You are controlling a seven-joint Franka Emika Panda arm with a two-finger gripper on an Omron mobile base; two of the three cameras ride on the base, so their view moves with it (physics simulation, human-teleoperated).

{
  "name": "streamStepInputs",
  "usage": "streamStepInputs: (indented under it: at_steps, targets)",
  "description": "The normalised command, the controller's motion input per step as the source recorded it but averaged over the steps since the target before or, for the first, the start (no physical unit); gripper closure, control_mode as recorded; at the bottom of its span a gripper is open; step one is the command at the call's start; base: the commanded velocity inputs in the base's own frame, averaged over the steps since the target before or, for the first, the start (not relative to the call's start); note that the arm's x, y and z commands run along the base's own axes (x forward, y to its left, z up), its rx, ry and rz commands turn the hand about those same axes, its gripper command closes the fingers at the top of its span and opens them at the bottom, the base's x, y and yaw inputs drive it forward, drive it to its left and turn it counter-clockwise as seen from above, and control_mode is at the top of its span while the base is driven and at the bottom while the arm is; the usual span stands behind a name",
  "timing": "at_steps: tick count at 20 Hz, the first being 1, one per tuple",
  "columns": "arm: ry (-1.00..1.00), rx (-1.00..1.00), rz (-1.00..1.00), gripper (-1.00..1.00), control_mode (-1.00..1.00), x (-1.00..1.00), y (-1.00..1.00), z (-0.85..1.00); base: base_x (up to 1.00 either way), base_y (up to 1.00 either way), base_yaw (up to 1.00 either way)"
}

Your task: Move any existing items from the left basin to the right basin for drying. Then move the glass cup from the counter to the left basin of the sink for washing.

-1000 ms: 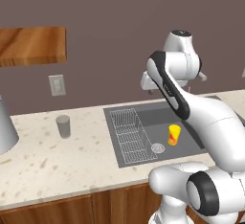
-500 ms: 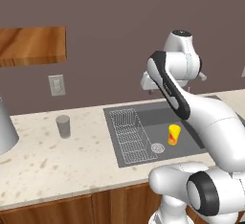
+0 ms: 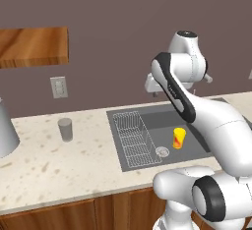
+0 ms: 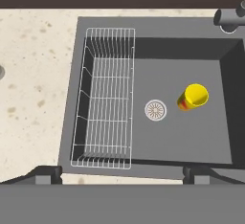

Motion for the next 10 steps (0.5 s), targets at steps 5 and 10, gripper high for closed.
streamStepInputs:
  at_steps: [5, 10]
  targets:
    - [0.00, 0.00, 0.00, -1.00, -1.00, 0.00, -0.03, 0.00, 0.00, 0.00, 0.00]
    - [0.00, 0.00, 0.00, -1.00, -1.00, 0.00, -0.08, -0.03, 0.00, 0.00, 0.00]
